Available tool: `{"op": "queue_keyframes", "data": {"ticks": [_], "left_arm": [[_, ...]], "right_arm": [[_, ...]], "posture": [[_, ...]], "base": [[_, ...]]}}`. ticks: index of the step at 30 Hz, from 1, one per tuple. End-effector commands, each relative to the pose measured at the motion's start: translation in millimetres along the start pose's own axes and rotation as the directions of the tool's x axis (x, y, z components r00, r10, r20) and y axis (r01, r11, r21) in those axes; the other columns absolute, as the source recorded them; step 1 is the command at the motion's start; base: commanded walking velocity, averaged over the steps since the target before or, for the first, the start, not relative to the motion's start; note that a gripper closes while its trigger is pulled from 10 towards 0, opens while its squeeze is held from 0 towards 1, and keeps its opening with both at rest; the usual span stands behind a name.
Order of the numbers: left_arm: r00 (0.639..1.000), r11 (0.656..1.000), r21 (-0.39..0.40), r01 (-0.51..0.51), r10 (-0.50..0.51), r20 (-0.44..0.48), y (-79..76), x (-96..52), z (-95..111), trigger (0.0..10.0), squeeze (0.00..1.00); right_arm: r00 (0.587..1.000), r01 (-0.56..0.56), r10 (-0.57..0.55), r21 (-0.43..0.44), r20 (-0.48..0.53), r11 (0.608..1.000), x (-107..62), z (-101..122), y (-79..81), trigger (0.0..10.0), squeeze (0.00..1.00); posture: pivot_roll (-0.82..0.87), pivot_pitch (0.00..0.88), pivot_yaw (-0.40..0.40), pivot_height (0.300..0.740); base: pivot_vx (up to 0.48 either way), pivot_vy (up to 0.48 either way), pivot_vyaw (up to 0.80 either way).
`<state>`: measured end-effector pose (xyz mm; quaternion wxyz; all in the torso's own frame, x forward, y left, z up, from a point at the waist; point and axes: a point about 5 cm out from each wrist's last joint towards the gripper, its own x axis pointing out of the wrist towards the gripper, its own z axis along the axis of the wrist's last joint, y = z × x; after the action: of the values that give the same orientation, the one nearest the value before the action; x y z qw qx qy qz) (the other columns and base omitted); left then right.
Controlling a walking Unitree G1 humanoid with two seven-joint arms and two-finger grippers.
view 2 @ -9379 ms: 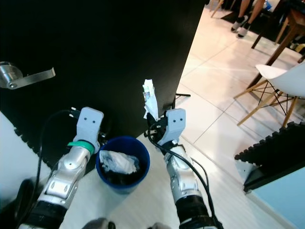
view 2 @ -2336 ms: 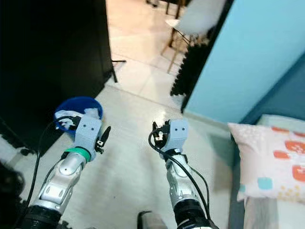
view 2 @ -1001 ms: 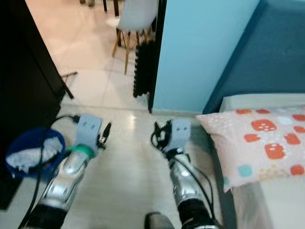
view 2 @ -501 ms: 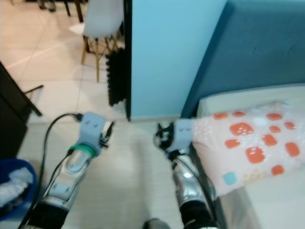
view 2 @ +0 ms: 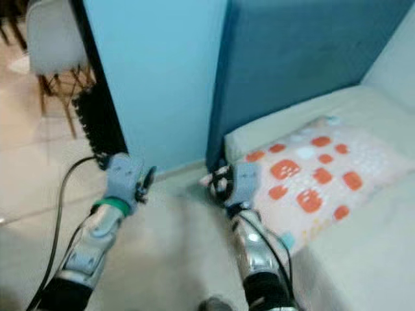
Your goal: Clean up the room
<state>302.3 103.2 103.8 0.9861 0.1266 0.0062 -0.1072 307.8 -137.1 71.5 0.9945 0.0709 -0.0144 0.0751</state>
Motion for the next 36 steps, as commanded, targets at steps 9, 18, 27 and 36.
{"op": "queue_keyframes", "data": {"ticks": [9, 18, 27, 36], "left_arm": [[0.999, 1.0, 0.006, -0.014, 0.014, -0.035, 6.0, -3.9, -9.2, 10.0, 0.0], [0.999, 1.0, 0.006, -0.008, 0.008, -0.031, 4.8, -2.6, -8.4, 10.0, 0.0], [1.0, 1.0, 0.006, -0.002, 0.002, -0.027, 4.0, -1.7, -7.2, 10.0, 0.0], [1.0, 1.0, 0.007, 0.002, -0.002, -0.026, 3.9, -1.7, -6.7, 10.0, 0.0]], "right_arm": [[1.0, -0.015, 0.015, 0.006, -0.019, 1.0, -1.8, -5.5, 7.3, 10.0, 0.0], [1.0, -0.017, 0.017, 0.004, -0.009, 1.0, -1.2, -4.0, 6.9, 10.0, 0.0], [1.0, -0.016, 0.016, 0.003, -0.011, 1.0, -0.7, -3.6, 6.5, 10.0, 0.0], [1.0, -0.01, 0.01, 0.004, -0.015, 1.0, -1.9, -4.9, 5.6, 10.0, 0.0]], "posture": [[0.05, 0.0, 0.023, 0.731], [0.05, 0.0, 0.022, 0.731], [0.05, 0.0, 0.023, 0.731], [0.05, 0.0, 0.026, 0.731]], "base": [[0.353, 0.0, 0.0], [0.347, 0.0, 0.0], [0.339, 0.0, 0.0], [0.337, 0.0, 0.0]]}}
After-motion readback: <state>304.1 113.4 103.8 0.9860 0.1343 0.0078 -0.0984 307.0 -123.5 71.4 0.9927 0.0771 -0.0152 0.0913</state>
